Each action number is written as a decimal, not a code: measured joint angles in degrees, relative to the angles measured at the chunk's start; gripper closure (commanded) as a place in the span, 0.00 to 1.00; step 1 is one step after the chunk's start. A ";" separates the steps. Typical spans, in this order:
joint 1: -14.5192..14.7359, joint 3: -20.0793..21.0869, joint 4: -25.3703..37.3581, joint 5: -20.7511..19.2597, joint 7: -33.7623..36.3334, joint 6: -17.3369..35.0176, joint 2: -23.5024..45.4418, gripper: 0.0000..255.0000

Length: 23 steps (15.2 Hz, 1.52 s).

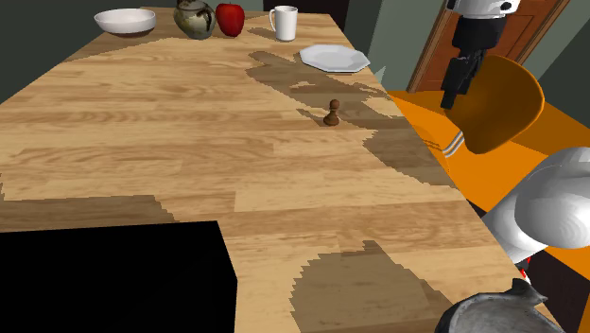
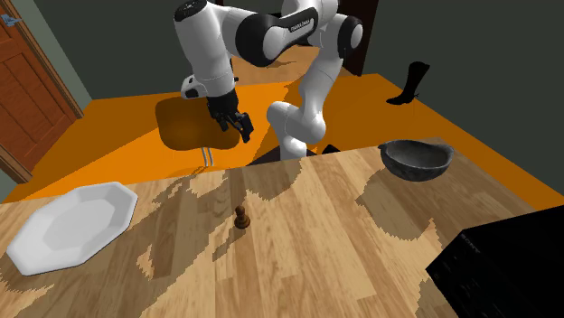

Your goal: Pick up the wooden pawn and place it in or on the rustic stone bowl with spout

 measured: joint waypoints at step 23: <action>7.43 17.73 25.40 5.59 16.15 11.91 31.14 0.00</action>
